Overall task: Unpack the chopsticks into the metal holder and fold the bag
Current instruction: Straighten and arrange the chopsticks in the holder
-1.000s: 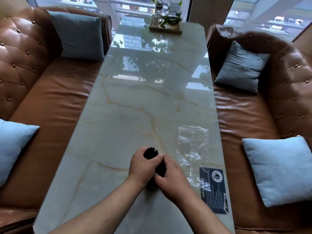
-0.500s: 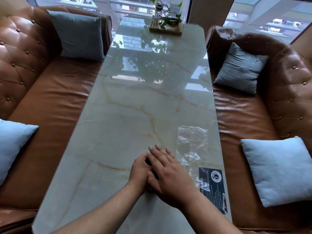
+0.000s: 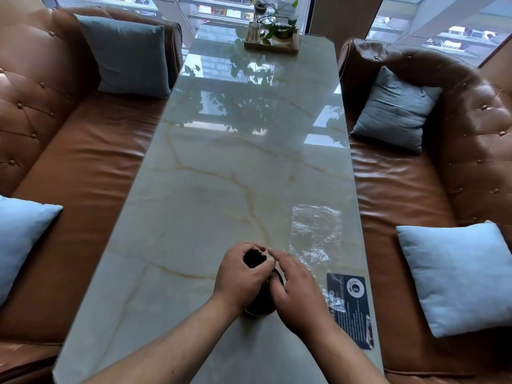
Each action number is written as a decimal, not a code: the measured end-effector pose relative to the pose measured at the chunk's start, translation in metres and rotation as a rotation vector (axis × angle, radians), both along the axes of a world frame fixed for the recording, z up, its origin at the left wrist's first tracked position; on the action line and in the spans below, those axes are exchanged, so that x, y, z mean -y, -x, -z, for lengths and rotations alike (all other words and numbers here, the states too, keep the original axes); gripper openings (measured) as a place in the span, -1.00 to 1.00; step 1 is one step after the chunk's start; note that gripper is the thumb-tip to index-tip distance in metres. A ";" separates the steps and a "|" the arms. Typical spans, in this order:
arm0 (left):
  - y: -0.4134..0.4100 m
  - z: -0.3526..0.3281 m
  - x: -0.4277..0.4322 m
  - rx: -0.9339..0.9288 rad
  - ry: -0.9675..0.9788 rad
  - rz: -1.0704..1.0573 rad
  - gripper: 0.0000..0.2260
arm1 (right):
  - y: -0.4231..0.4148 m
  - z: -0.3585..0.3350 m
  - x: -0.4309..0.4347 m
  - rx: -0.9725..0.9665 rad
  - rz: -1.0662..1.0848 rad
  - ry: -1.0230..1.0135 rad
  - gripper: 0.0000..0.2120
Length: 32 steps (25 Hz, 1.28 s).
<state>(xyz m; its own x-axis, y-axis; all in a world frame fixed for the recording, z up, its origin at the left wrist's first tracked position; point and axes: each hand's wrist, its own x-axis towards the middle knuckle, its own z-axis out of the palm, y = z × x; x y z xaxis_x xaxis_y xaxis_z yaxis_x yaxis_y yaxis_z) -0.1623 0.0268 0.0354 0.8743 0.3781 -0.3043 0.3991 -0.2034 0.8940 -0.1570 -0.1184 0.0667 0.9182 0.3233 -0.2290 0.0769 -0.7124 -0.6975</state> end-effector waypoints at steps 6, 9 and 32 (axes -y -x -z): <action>-0.004 0.003 -0.002 -0.127 -0.186 0.176 -0.73 | 0.003 0.008 0.000 -0.169 -0.025 0.077 -0.41; -0.002 0.005 -0.002 -0.112 -0.220 0.183 -0.72 | 0.002 0.008 0.000 -0.198 -0.030 0.111 -0.35; 0.000 -0.040 -0.055 0.039 -0.496 0.502 -0.85 | -0.007 0.012 0.002 0.074 0.087 0.051 -0.78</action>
<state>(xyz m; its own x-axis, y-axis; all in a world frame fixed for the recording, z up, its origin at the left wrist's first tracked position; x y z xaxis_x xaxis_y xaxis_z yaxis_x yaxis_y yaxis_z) -0.1619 0.0817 0.0758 0.9861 0.0121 -0.1659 0.1201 -0.7415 0.6602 -0.1499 -0.1202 0.0550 0.9571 0.2318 -0.1737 0.0634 -0.7528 -0.6552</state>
